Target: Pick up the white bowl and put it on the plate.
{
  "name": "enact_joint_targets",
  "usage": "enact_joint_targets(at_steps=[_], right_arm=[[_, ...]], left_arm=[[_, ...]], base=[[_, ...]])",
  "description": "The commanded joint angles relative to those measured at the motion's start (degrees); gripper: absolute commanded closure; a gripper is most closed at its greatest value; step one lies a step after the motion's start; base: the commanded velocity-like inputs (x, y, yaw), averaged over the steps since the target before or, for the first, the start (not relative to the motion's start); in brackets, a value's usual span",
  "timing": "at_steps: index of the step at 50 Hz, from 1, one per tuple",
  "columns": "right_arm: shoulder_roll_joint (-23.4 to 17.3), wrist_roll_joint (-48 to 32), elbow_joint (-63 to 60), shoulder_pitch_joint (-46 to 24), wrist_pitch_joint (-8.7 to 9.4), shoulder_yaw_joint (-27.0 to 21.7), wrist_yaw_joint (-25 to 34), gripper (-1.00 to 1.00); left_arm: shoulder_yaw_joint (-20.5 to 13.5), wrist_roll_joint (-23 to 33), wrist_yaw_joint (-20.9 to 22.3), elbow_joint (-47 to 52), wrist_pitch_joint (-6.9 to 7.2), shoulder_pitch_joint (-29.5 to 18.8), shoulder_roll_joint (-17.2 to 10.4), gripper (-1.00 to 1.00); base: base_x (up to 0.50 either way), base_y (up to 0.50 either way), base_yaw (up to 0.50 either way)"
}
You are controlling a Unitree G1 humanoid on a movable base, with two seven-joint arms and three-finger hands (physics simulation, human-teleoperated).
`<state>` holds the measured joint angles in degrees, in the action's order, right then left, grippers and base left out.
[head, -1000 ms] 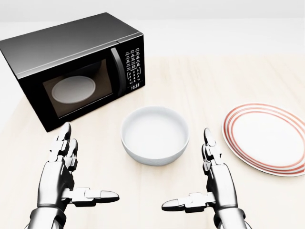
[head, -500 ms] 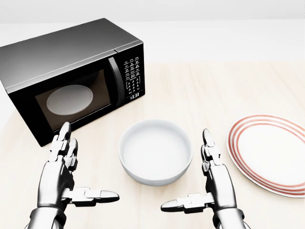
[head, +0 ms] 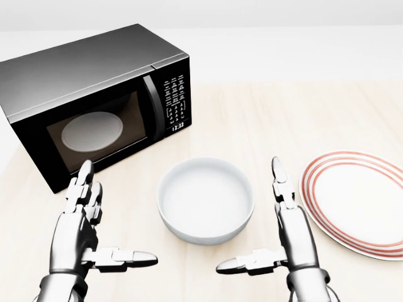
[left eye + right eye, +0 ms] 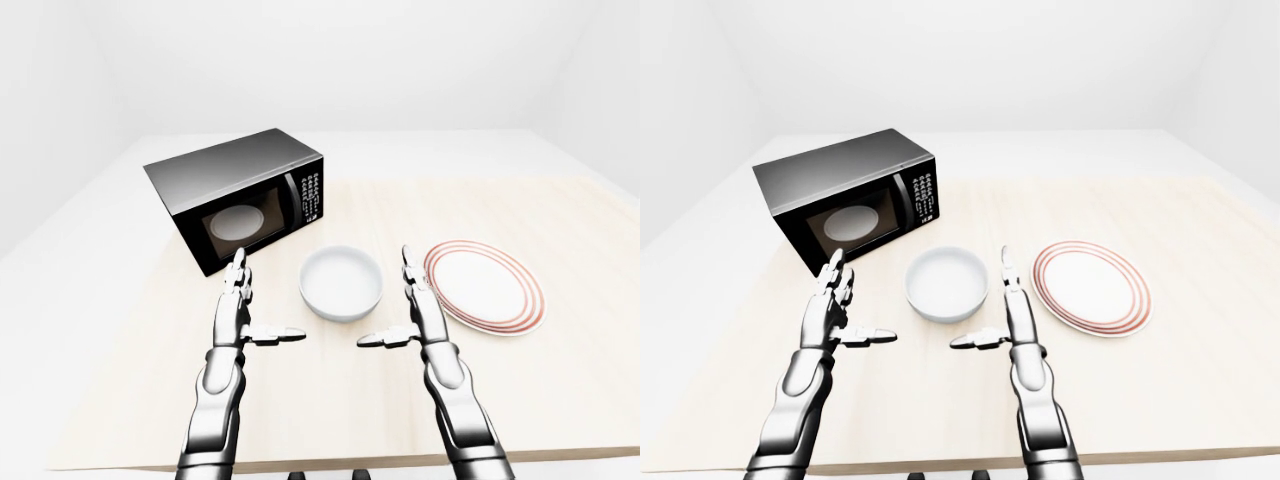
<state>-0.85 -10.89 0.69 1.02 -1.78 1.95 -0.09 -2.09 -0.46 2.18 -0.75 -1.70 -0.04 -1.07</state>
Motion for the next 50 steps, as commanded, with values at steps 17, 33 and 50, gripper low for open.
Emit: enact_joint_targets(at_steps=[17,33,50], right_arm=[[-2.78,-33.53,-12.40,-5.93,6.78,0.07,3.01,-1.00],[-3.78,-50.85,-9.51,-7.73,6.64,2.28,15.47,-1.00],[-3.21,-58.04,-16.54,-5.87,5.27,2.73,28.53,-1.00]], left_arm=[[-0.04,-0.25,-0.06,0.61,1.49,-0.04,-0.02,-1.00],[-0.08,-0.28,-0.14,0.11,1.40,-0.32,-0.04,-1.00],[-0.07,-0.21,-0.26,0.16,1.50,-0.25,-0.02,-1.00]], base=[[0.00,0.00,0.00],[0.00,0.00,0.00],[0.00,0.00,0.00]])
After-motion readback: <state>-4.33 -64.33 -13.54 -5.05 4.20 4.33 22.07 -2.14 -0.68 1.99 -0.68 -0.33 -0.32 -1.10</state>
